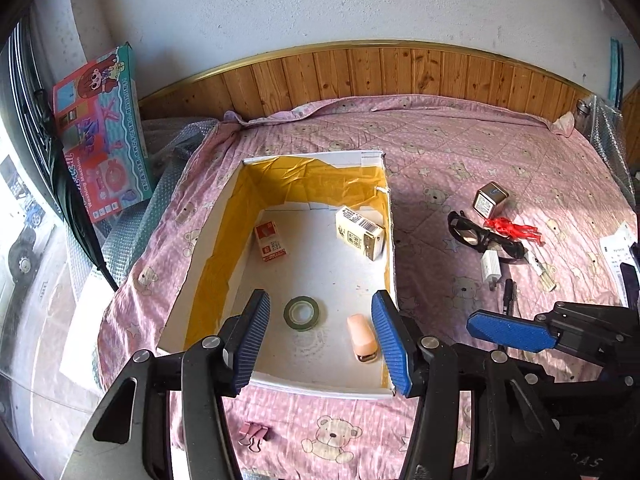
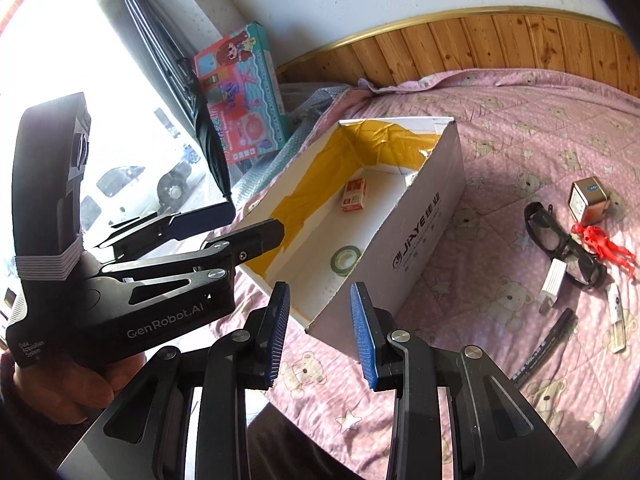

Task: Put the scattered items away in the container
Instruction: 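Withdraw both open tools from the box back toward the remaining items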

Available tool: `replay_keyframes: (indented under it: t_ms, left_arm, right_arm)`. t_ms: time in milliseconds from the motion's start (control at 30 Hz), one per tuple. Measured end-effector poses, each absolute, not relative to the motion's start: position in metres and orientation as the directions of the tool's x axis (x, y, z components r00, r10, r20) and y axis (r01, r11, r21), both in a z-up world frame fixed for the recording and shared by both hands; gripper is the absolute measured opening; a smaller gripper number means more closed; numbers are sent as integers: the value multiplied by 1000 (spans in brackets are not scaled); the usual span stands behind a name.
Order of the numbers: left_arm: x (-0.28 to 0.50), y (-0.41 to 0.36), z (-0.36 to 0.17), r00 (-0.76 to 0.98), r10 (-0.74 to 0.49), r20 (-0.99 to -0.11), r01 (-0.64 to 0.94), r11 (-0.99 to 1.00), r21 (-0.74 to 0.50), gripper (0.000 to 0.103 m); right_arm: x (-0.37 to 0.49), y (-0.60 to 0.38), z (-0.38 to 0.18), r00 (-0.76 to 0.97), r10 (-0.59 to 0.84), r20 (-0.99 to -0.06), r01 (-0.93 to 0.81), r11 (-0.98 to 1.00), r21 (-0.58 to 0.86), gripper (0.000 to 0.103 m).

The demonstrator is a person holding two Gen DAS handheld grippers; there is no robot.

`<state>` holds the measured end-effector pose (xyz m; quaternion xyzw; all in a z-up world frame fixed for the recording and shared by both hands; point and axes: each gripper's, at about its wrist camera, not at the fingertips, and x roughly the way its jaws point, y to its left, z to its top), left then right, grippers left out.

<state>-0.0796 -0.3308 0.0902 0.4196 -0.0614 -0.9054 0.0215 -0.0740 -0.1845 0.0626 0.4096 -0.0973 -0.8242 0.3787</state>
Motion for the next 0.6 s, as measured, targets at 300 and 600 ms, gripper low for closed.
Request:
replay_keyframes:
  t_ms: [300, 600]
  left_arm:
    - [-56, -323, 77, -618, -17, -786, 8, -1000, 16, 58]
    - [-25, -318, 92, -657, 44, -753, 38, -995, -91, 58]
  right_arm:
    - [-38, -153, 86, -471, -655, -591, 536, -744, 398, 34]
    - [-15, -107, 92, -531, -605, -594, 461, -794, 396, 34]
